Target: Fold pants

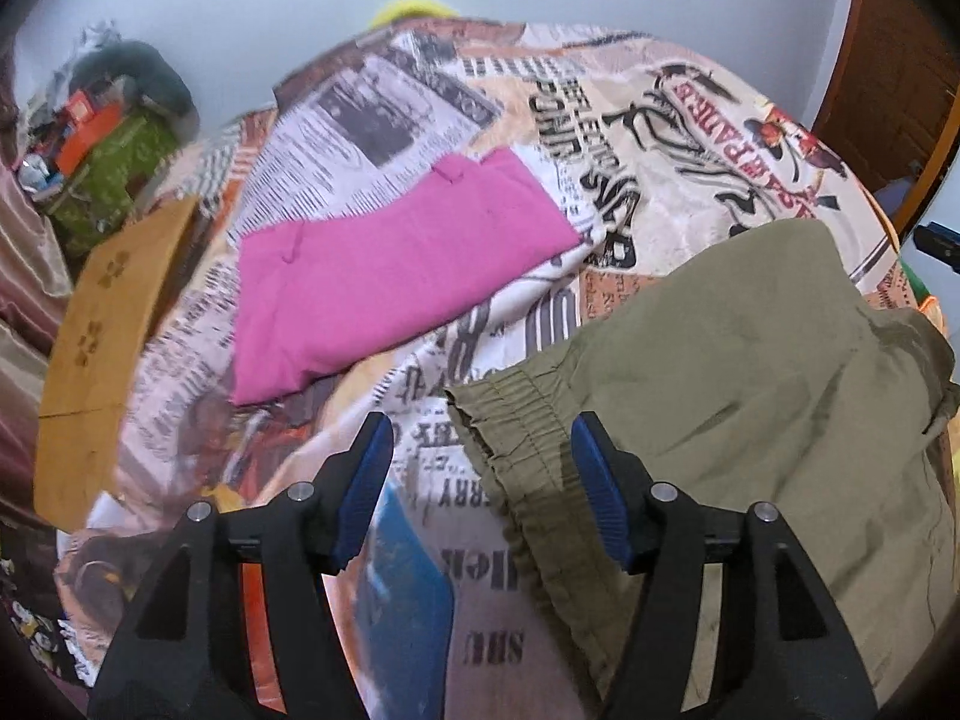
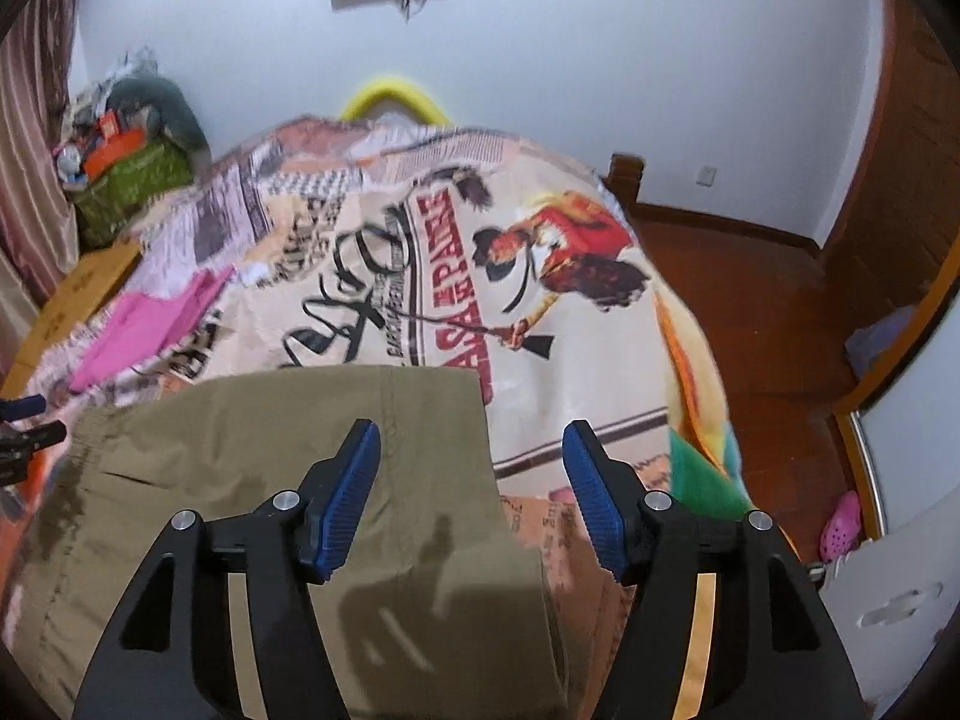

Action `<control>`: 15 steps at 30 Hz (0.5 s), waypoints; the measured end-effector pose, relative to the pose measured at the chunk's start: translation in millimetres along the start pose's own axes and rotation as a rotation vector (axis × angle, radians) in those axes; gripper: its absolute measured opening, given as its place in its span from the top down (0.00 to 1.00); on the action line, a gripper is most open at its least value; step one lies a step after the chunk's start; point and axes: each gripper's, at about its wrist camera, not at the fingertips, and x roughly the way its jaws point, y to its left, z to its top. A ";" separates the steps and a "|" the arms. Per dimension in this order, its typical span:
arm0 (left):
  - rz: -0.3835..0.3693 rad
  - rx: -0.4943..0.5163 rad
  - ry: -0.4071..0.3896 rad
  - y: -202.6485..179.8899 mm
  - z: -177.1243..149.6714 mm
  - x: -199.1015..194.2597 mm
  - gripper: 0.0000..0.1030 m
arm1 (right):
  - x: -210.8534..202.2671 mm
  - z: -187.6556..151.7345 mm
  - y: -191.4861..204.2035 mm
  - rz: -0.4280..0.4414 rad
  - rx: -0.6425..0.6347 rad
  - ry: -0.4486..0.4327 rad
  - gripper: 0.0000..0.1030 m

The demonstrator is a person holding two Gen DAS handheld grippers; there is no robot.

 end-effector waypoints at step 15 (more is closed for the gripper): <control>-0.084 -0.005 0.066 -6.2 10.4 48.6 0.36 | 117.5 16.4 -3.1 0.068 -0.012 0.201 0.43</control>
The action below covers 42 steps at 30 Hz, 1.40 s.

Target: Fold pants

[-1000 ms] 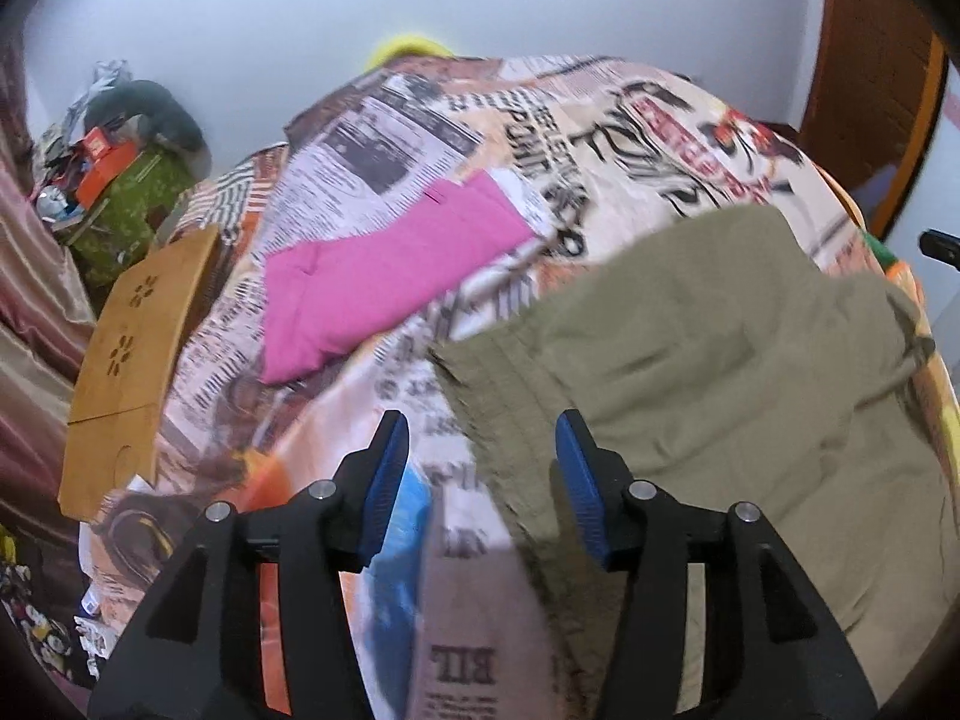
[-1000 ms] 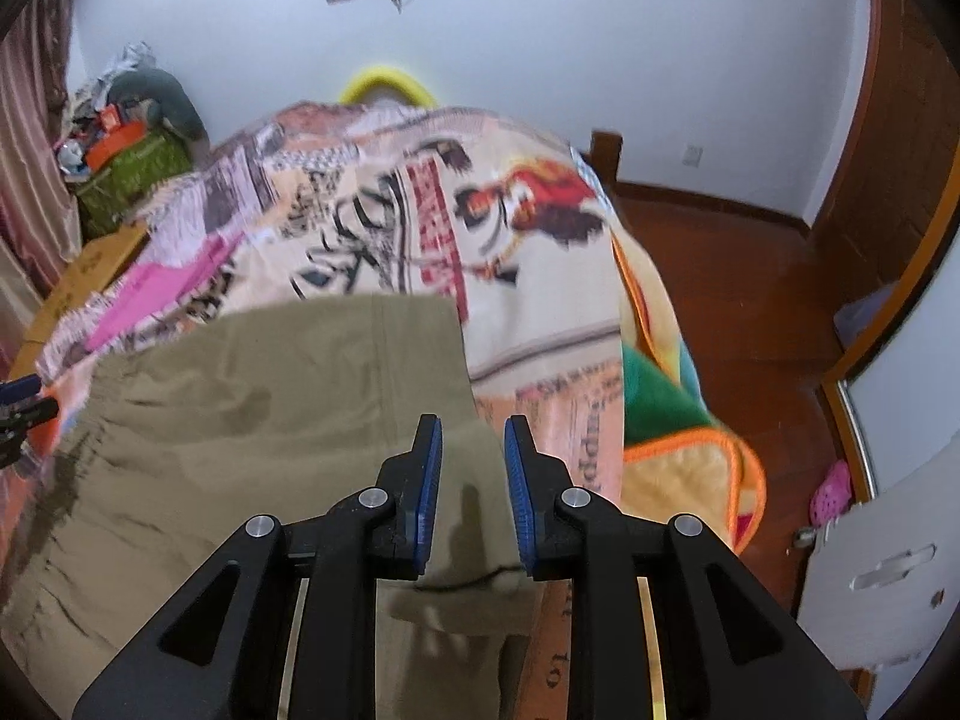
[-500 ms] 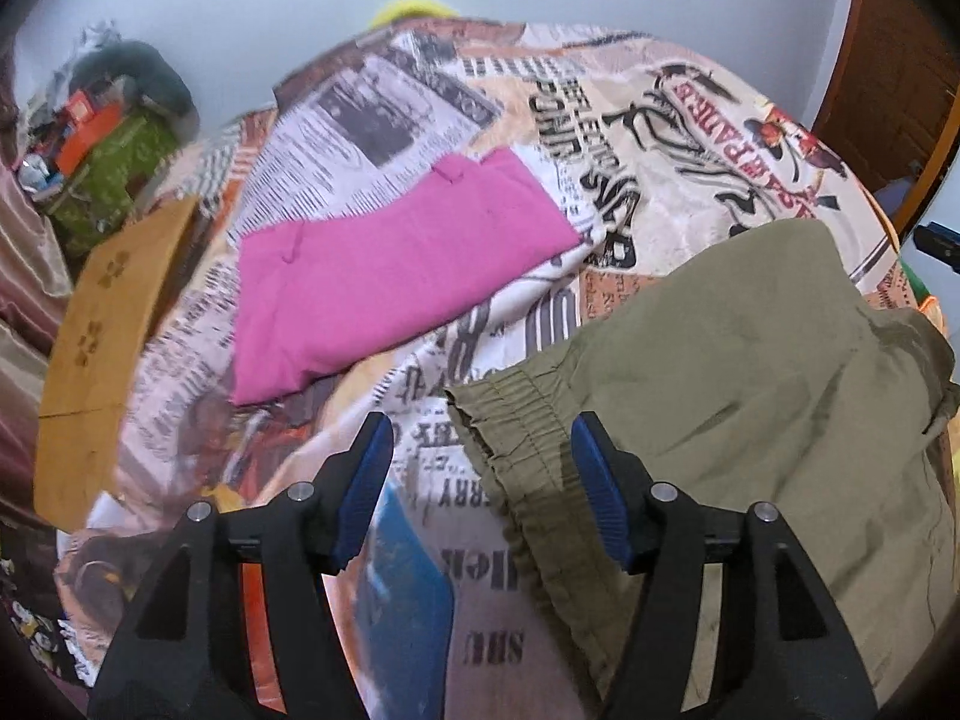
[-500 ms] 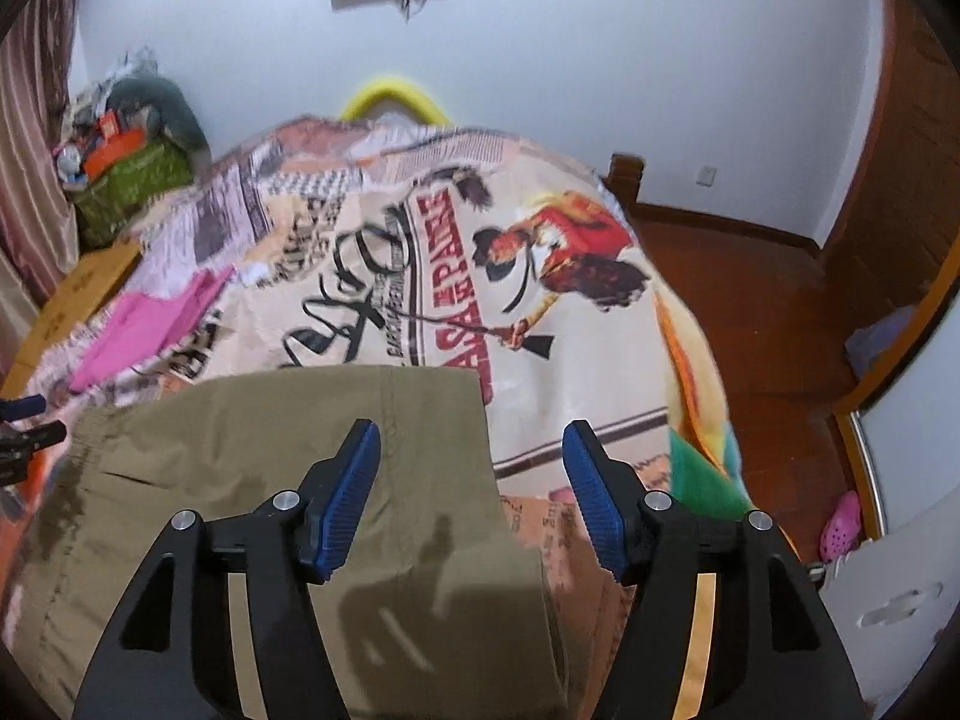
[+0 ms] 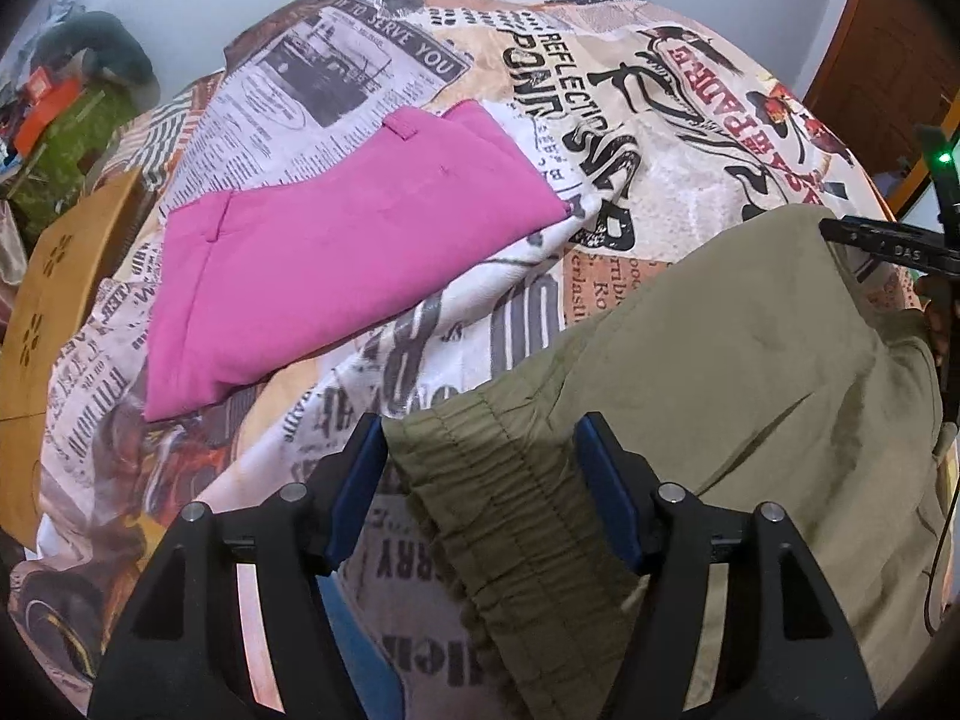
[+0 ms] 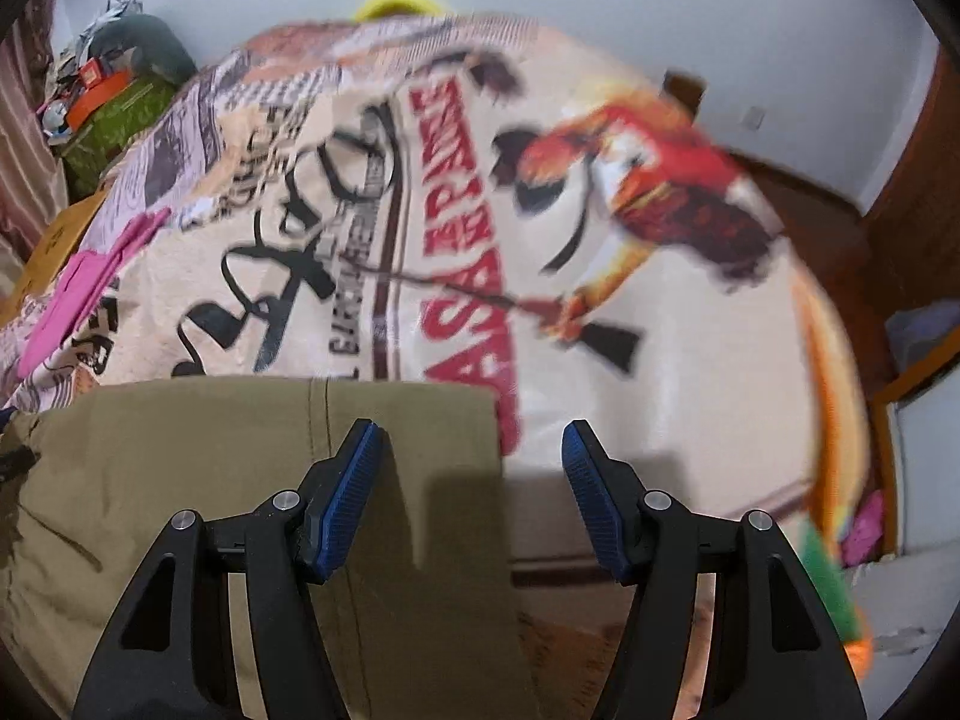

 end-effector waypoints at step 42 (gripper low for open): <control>0.104 0.030 -0.367 -11.2 35.9 -159.4 0.52 | -213.2 28.6 42.2 -0.083 -0.038 -0.499 0.99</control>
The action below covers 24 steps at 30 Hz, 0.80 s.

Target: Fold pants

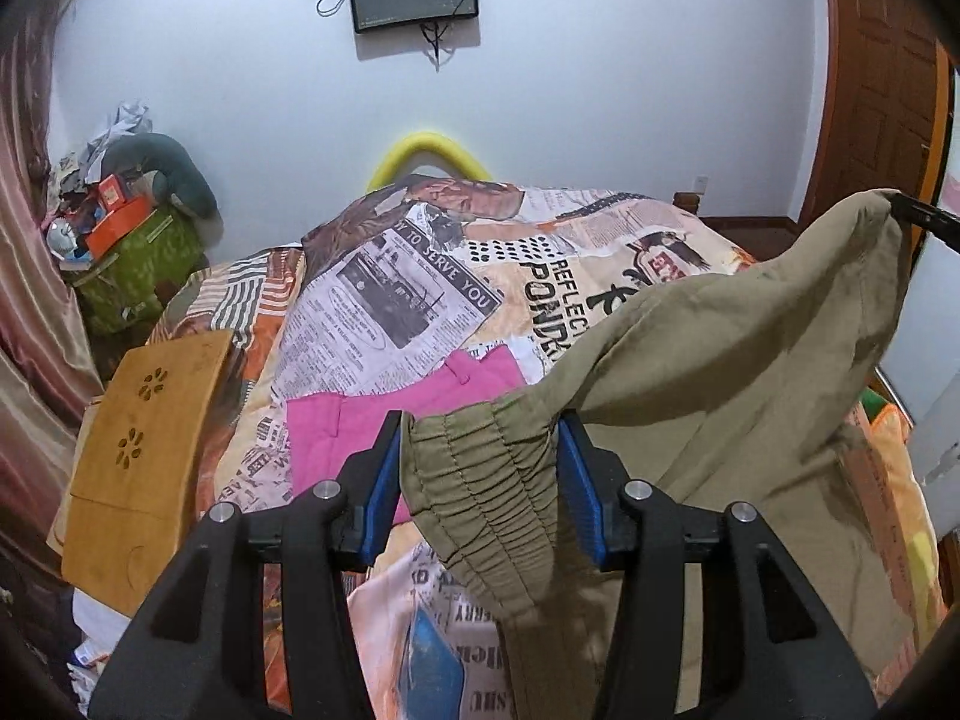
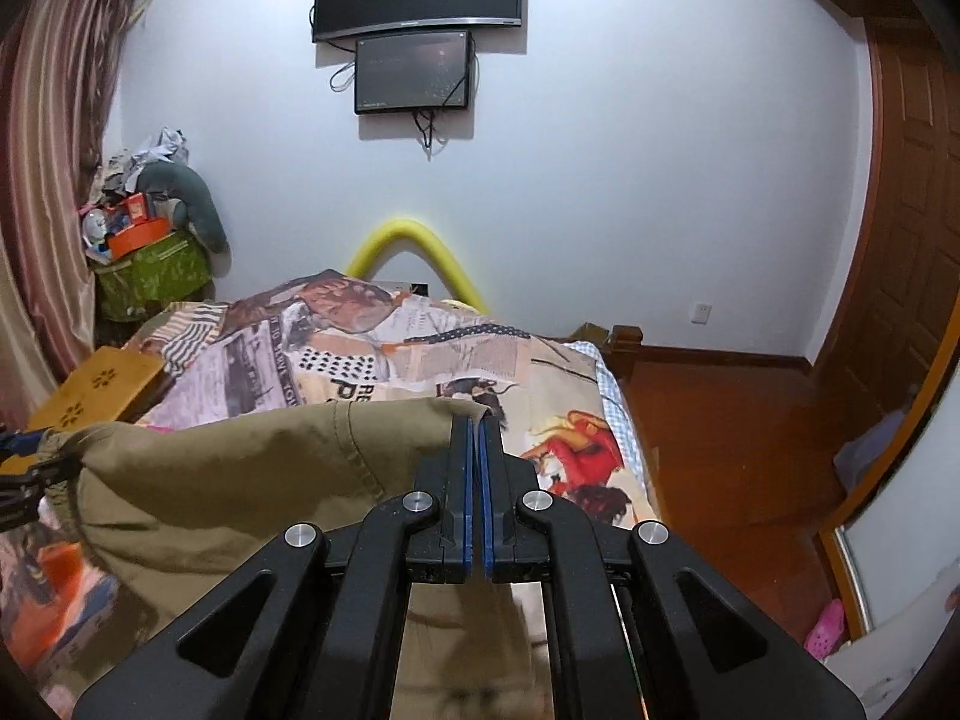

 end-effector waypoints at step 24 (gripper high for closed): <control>-0.056 0.161 0.135 -34.8 -144.5 -60.1 0.52 | -90.9 -167.6 2.6 0.031 0.110 0.256 0.98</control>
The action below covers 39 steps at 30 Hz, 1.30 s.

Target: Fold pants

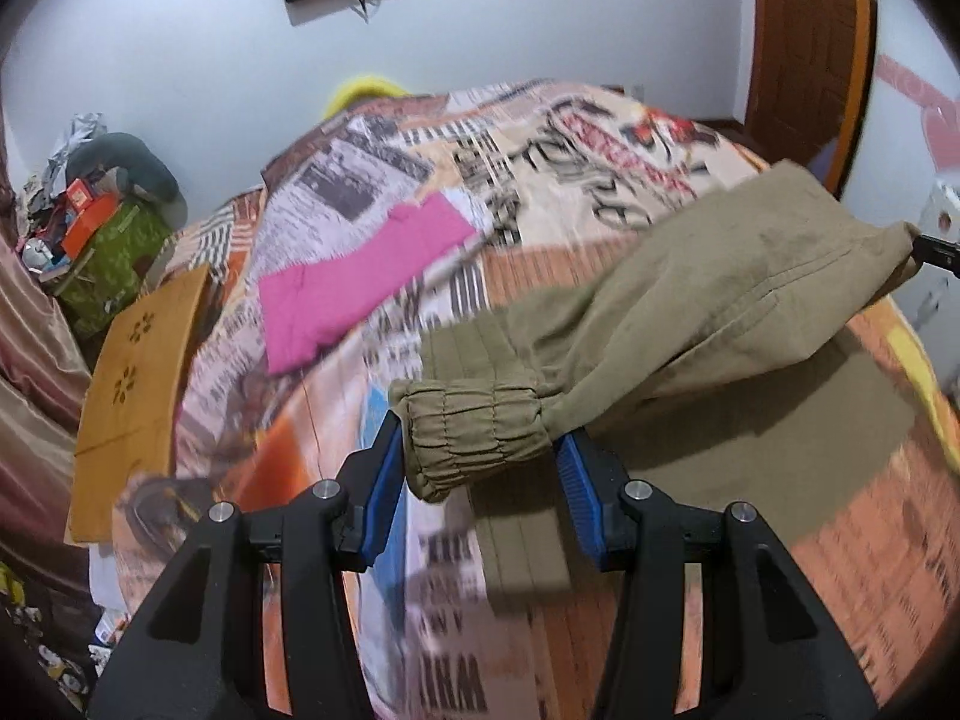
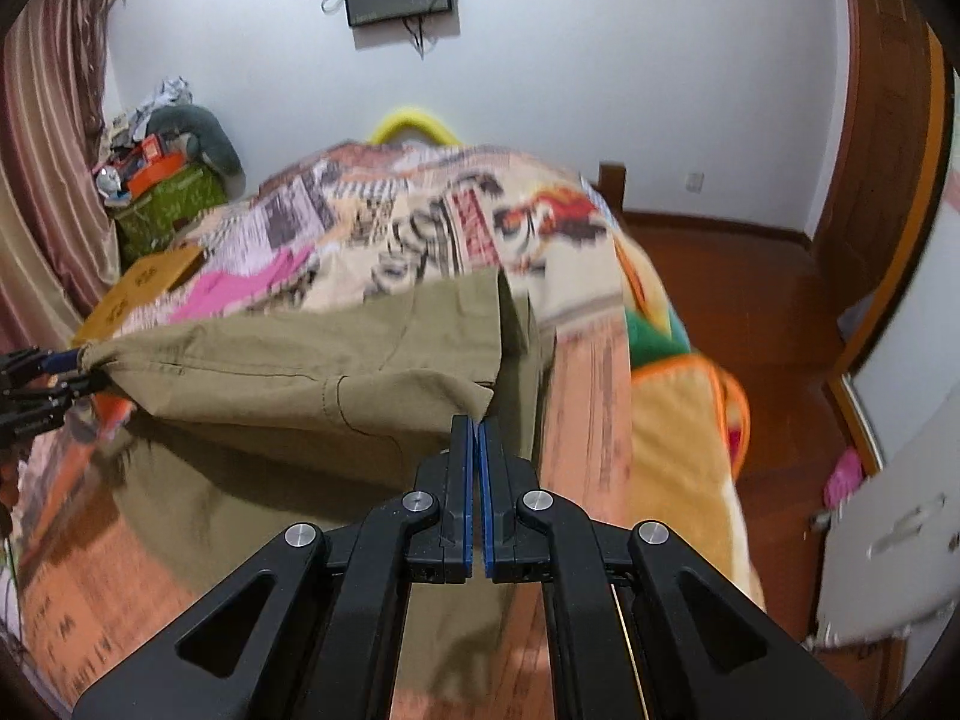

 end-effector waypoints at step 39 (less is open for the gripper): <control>-0.042 0.310 0.105 -84.7 -17.8 -2.8 0.33 | -15.7 -62.9 89.5 0.103 -0.149 0.106 0.45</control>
